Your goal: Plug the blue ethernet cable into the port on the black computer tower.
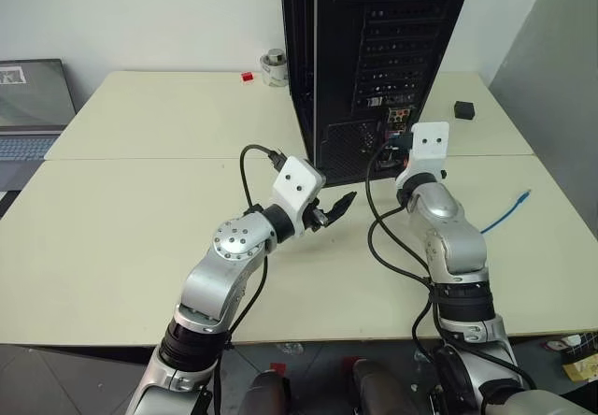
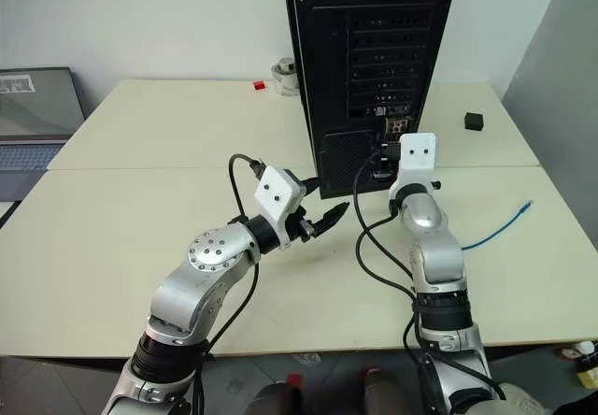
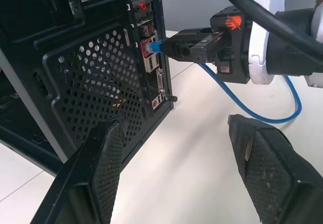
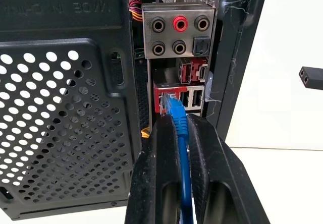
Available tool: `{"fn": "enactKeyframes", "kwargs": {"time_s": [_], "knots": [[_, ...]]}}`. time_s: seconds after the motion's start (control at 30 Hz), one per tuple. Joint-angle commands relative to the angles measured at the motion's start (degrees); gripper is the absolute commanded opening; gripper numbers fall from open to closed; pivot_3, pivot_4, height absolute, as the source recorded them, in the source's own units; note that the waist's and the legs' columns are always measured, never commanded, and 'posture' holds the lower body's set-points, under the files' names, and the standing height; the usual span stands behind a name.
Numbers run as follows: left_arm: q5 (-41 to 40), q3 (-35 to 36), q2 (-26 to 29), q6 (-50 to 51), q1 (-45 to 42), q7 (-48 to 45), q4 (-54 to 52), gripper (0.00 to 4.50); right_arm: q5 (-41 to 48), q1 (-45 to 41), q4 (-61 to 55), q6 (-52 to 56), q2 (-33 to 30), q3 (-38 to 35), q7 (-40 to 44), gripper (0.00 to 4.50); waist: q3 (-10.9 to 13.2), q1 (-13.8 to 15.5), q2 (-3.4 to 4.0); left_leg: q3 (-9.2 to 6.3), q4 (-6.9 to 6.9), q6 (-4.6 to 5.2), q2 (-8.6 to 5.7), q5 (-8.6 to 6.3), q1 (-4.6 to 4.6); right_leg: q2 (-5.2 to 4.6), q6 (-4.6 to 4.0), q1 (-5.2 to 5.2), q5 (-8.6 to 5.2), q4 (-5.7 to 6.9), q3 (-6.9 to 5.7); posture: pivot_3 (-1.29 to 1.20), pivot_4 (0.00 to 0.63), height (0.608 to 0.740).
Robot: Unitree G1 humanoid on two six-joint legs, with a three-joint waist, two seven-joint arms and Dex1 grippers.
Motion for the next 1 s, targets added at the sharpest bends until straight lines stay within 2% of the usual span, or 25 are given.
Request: {"fn": "enactKeyframes", "kwargs": {"time_s": [0.03, 0.37, 0.6, 0.63, 0.87, 1.0], "knots": [[0.5, 0.0, -0.2, -1.2, -0.8, 0.3, -1.3, 3.37, -1.1, -3.4, 0.3, -2.7, 0.3, 0.2, -0.5, 0.00, 0.0, -0.2, 0.00, 0.01, 0.00, 0.00, 0.00, 0.00, 0.00, 0.00, 0.00, 0.00, 0.00, 0.00, 0.01, 0.00, 0.150, 0.740], [0.6, -0.2, -0.2, -0.8, -0.7, 0.6, -1.8, 3.37, -2.2, -5.5, 5.0, -5.9, 1.2, 0.5, -1.8, 0.00, 0.0, -0.5, 0.00, 0.10, 0.01, 0.00, 0.03, 0.00, 0.08, 0.05, 0.00, 0.00, 0.00, 0.03, 0.10, 0.00, 0.150, 0.740], [0.6, 0.1, 0.2, -1.0, -0.2, 0.4, -1.8, 3.37, -0.9, -4.2, 5.1, -7.4, 0.2, 0.1, 1.6, 0.00, 0.0, -0.9, 0.01, 0.12, 0.01, 0.00, 0.05, 0.00, 0.12, 0.11, 0.00, 0.00, 0.00, 0.03, 0.14, 0.00, 0.150, 0.740], [0.6, 0.2, 0.3, -1.0, -0.1, 0.4, -1.6, 3.41, -0.8, -3.8, 4.8, -7.3, -0.3, 0.0, 2.2, 0.34, 0.0, -1.0, 0.01, 0.12, 0.01, 0.00, 0.06, 0.00, 0.12, 0.12, 0.00, 0.00, 0.00, 0.03, 0.14, 0.00, 0.150, 0.740], [0.8, 0.6, 1.0, -1.8, -0.6, 0.0, -0.2, 3.43, 1.5, -0.9, 0.8, -4.8, -3.7, -1.4, 7.0, 1.72, 0.0, -0.2, 0.01, 0.03, -0.04, 0.00, 0.05, 0.00, 0.05, 0.09, 0.00, 0.00, 0.00, 0.00, 0.08, 0.00, 0.150, 0.740], [0.9, 0.5, 1.1, -2.5, -0.7, -0.4, 0.7, 3.43, 3.7, 0.5, -2.2, -2.5, -5.2, -2.4, 9.6, 2.75, 0.0, -0.1, 0.01, 0.04, -0.03, 0.00, -0.02, 0.00, -0.06, -0.02, 0.00, -0.04, 0.00, -0.05, 0.07, 0.00, 0.150, 0.740]]}}
